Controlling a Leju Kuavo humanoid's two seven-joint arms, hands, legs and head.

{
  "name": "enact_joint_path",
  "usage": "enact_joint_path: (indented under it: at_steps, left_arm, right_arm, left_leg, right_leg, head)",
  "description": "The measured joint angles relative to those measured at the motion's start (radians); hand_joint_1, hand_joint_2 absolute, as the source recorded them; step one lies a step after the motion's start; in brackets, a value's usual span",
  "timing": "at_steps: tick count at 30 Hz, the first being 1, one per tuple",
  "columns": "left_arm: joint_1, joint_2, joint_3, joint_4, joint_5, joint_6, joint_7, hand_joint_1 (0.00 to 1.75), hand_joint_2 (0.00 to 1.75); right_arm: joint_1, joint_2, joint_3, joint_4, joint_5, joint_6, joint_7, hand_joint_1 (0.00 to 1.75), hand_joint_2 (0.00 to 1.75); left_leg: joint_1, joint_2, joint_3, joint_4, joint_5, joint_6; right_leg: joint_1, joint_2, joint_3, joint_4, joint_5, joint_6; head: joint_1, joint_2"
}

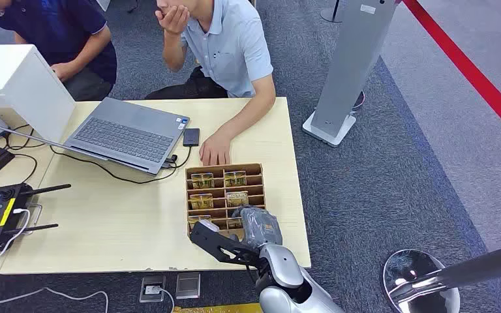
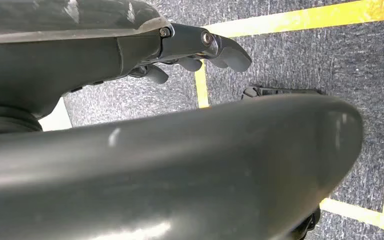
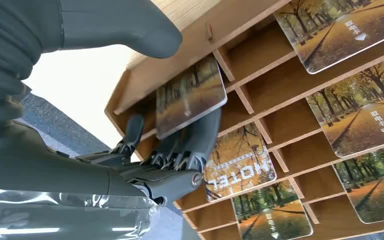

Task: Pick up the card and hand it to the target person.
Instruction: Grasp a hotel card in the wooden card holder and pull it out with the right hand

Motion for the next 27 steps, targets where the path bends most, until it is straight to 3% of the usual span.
enact_joint_path:
  at_steps: [6,15,27]
  left_arm:
    - [0.000,0.000,0.000,0.000,0.000,-0.001,0.000,0.00,0.00]
    - [0.000,0.000,0.000,0.000,0.000,0.000,0.000,0.00,0.00]
    - [0.000,0.000,0.000,0.000,-0.006,0.002,0.000,0.00,0.00]
  right_arm:
    - [0.000,0.000,0.000,0.000,0.002,0.000,0.000,0.96,1.75]
    - [-0.003,0.000,0.009,0.000,-0.006,-0.018,0.000,1.54,1.75]
    - [-0.007,-0.001,0.025,0.000,-0.015,-0.031,-0.001,1.45,1.75]
  left_leg:
    - [0.000,0.000,0.000,0.000,0.000,0.000]
    - [0.000,0.000,0.000,0.000,0.000,0.000]
    - [0.000,0.000,0.000,0.000,0.000,0.000]
  right_leg:
    - [0.000,0.000,0.000,0.000,0.000,0.000]
    - [0.000,0.000,0.000,0.000,0.000,0.000]
    - [0.000,0.000,0.000,0.000,0.000,0.000]
  head:
    - [0.000,0.000]
    - [0.000,0.000]
    - [0.000,0.000]
